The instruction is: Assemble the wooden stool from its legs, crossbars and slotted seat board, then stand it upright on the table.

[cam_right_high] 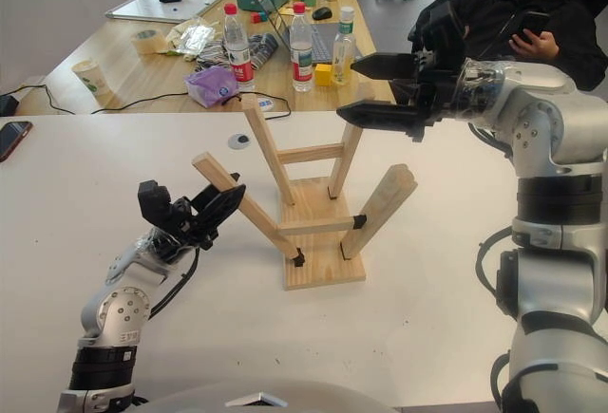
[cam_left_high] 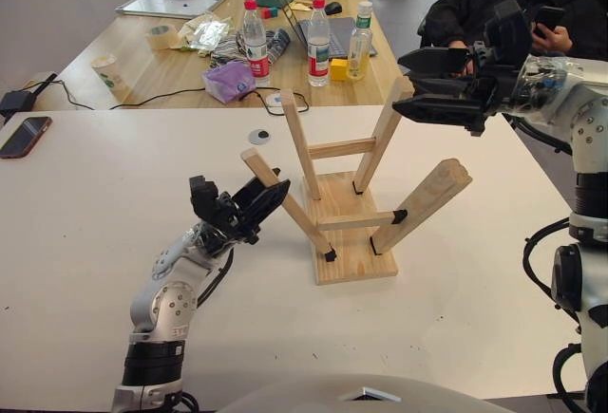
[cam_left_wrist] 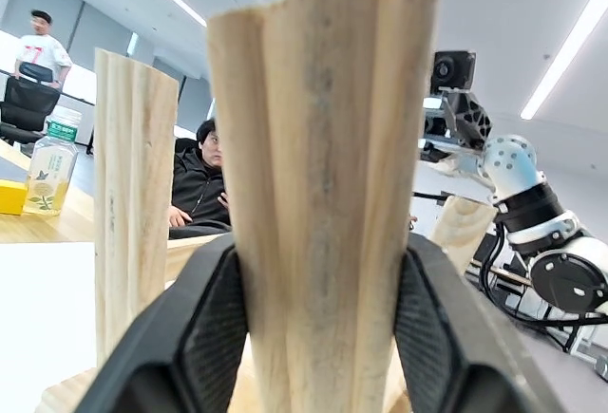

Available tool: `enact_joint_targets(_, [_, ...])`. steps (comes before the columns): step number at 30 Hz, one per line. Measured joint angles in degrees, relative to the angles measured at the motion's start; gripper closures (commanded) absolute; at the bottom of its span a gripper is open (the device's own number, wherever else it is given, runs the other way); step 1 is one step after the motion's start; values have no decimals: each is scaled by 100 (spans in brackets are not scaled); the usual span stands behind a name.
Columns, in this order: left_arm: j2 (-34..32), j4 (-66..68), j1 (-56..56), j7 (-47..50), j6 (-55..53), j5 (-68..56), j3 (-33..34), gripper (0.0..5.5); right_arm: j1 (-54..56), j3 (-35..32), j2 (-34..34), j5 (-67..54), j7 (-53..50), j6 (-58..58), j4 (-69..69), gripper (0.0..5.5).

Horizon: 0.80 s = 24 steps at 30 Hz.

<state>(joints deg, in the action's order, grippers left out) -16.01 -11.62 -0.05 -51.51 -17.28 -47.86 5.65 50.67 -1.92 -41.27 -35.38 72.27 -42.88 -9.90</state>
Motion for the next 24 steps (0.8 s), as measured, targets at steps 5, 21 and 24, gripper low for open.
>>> enact_joint_targets(5, [-316, -308, 13, -177, -46, 176, -267, 346, 0, 10, 0, -4, 4, -26, 24, 10])
enact_joint_targets(21, [-1175, -433, -325, -541, 31, 739, -644, 346, -97, 5, 7, -59, -4, -208, 201, 10])
enact_joint_targets(24, [-1333, -432, -335, -536, 21, 897, -657, 346, -97, -29, 7, -79, -9, -245, 217, 10])
